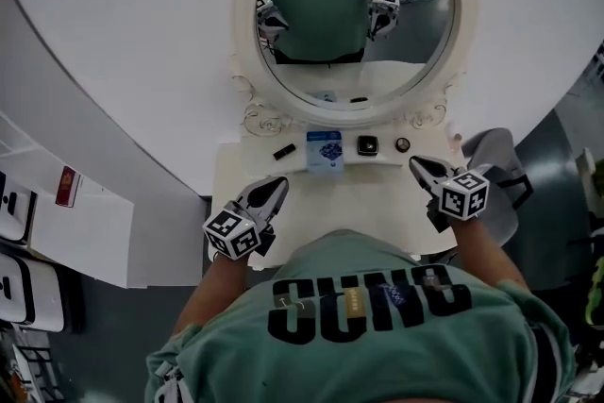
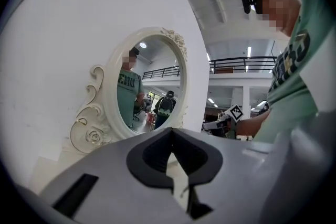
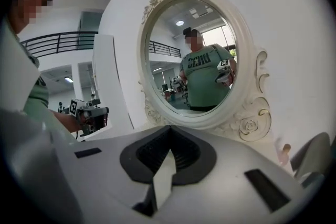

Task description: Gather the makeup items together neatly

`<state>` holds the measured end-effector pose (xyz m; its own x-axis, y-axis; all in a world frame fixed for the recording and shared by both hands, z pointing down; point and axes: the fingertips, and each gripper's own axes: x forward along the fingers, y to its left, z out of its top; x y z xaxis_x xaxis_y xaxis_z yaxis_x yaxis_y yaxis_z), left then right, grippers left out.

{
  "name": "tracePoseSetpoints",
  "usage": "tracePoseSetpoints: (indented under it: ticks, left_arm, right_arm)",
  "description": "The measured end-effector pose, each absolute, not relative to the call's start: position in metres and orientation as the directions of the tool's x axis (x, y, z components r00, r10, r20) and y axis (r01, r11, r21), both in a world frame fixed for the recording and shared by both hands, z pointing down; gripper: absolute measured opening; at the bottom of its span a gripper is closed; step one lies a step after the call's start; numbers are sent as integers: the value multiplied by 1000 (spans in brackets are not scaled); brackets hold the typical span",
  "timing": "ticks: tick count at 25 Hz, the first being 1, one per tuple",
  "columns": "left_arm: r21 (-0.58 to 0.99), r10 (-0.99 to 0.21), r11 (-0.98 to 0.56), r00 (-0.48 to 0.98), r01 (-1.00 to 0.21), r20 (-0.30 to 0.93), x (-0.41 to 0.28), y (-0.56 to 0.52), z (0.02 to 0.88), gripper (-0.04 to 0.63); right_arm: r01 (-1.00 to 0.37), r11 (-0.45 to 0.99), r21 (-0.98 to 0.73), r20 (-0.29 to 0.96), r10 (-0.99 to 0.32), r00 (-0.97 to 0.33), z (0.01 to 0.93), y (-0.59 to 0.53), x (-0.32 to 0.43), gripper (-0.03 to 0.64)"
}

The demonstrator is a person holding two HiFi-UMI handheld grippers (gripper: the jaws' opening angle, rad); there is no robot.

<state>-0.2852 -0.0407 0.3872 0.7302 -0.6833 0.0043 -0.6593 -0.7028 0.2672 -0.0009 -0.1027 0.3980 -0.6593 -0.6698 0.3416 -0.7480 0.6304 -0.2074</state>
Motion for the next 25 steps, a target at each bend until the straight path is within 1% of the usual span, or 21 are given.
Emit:
tracePoseSetpoints:
  ticks: [3, 10, 25]
  left_arm:
    - [285, -699, -688, 715, -667, -15, -279, -44, 383, 9]
    - [251, -686, -704, 728, -664, 1, -263, -49, 375, 9]
    - [226, -699, -698, 715, -679, -9, -267, -61, 378, 9]
  right_arm:
    - [-734, 651, -196, 350, -652, -672, 395, -109, 2, -6]
    - [-709, 683, -176, 336, -635, -695, 385, -116, 3, -6]
    - [-712, 677, -186, 318, -645, -695, 396, -131, 8, -6]
